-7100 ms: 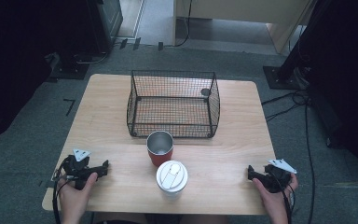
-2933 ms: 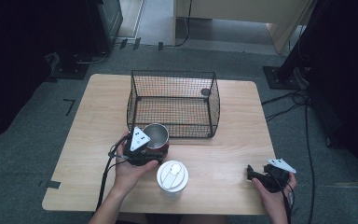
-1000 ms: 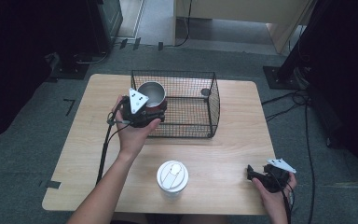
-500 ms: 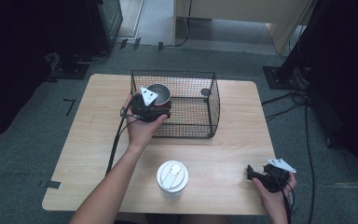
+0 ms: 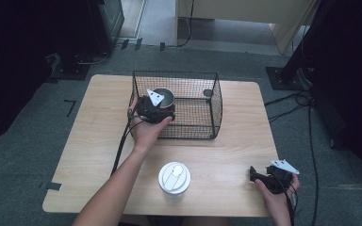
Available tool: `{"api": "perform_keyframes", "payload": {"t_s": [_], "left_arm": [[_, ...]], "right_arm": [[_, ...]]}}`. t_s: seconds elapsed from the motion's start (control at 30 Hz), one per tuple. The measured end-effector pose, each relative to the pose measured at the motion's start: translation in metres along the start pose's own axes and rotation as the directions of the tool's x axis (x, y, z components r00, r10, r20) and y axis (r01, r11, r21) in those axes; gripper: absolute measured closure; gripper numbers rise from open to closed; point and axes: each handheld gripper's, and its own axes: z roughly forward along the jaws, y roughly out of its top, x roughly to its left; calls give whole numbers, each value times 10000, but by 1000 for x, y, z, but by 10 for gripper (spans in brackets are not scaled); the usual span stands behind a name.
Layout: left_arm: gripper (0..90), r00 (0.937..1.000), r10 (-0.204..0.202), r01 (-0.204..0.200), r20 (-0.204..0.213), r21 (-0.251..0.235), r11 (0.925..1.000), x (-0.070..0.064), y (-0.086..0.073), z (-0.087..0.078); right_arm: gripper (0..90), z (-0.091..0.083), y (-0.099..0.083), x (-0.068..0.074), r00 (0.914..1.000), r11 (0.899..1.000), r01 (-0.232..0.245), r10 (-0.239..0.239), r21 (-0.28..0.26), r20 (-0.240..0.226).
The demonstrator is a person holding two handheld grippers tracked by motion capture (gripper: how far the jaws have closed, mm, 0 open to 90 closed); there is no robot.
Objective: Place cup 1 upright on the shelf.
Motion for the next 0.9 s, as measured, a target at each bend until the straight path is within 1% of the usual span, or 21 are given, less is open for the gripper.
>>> {"api": "perform_keyframes", "payload": {"t_s": [0.03,0.07,0.2,0.37,0.4,0.47,0.63,0.7,0.77,0.83,0.9], "left_arm": [[79,10000,0,0,0,0,10000,0,0,0],[79,10000,-53,54,-18,173,9998,1,-1,3],[79,10000,-30,33,-48,491,9988,3,-3,7],[79,9999,-91,99,-119,726,9973,2,-3,10],[79,9998,-97,109,-147,876,9961,2,-2,11],[78,9998,-116,133,-181,941,9955,2,-2,12],[78,9994,-174,211,-295,1302,9913,2,-1,17],[78,9995,-124,164,-276,1491,9887,3,0,18],[78,9995,-132,173,-277,1508,9884,3,0,18],[78,9995,-204,243,-249,1644,9861,4,1,19],[78,9995,-222,257,-230,1674,9856,4,2,19]], "right_arm": [[50,0,0,0,10000,10000,-1,1,-1,0],[50,0,0,0,10000,10000,-1,1,1,0],[50,0,0,0,10000,10000,6,-6,-3,-4],[50,0,0,0,10000,10000,10,-10,-3,-7],[50,0,0,0,10000,10000,12,-12,0,-3],[50,0,0,0,10000,10000,10,-10,-4,-8],[50,0,0,0,10000,10000,12,-12,-2,-5],[50,0,0,0,10000,10000,11,-11,-5,-6],[50,0,0,0,10000,10000,8,-8,-4,-6],[50,0,0,0,10000,10000,9,-9,-3,-5],[50,0,0,0,10000,10000,8,-8,-1,-4]]}}
